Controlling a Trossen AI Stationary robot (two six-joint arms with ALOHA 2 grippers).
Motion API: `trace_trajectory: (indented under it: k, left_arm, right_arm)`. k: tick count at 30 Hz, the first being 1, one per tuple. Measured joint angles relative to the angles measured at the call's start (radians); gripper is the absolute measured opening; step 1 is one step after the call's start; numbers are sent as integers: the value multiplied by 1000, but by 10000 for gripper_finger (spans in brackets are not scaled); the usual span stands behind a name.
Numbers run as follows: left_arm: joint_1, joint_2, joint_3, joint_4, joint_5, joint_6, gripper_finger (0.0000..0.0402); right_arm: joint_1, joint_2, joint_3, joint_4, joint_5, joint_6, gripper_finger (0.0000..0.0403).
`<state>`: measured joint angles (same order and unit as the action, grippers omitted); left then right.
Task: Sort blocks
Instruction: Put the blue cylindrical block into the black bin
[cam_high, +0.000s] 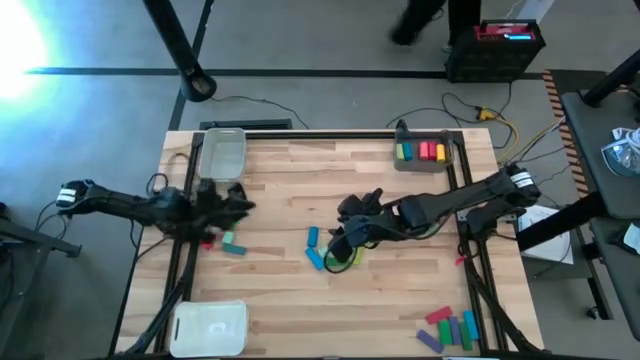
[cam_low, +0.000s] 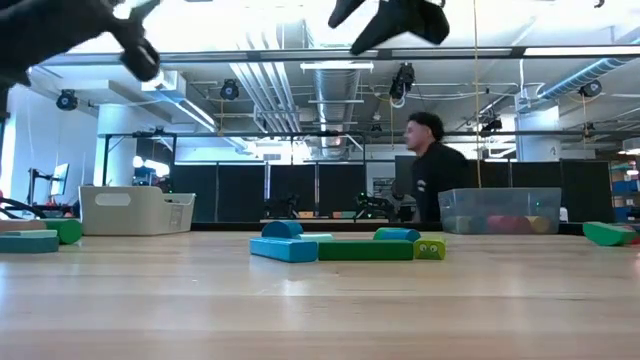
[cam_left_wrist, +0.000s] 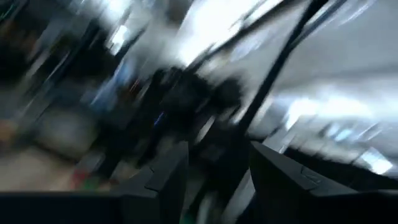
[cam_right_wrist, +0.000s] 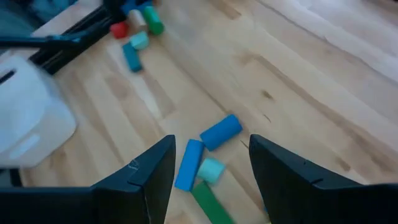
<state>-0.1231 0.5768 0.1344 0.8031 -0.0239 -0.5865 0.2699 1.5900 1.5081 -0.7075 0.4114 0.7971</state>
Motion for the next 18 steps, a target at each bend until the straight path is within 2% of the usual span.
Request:
trace_trajectory:
  k: [2, 5, 9, 12, 15, 18]
  left_arm:
    - [-13, 88, 113, -245, -35, 2, 154]
    - [-27, 247, 272, -547, -142, 0, 154]
    - [-58, 440, 448, -802, -322, -115, 154]
    - [-115, 580, 545, -922, -459, -258, 154]
    - [-196, 714, 645, -951, -598, -369, 154]
    - [-259, 854, 753, -1052, -740, -525, 154]
  right_arm:
    - [12, -22, 12, -18, 0, -50, 195]
    - [29, -63, 21, -68, 5, -106, 198]
    - [61, -112, 22, -147, 12, -181, 198]
    - [108, -148, 22, -217, 49, -218, 200]
    - [162, -178, 21, -279, 116, -247, 205]
    - [214, -189, 21, -306, 174, -258, 212]
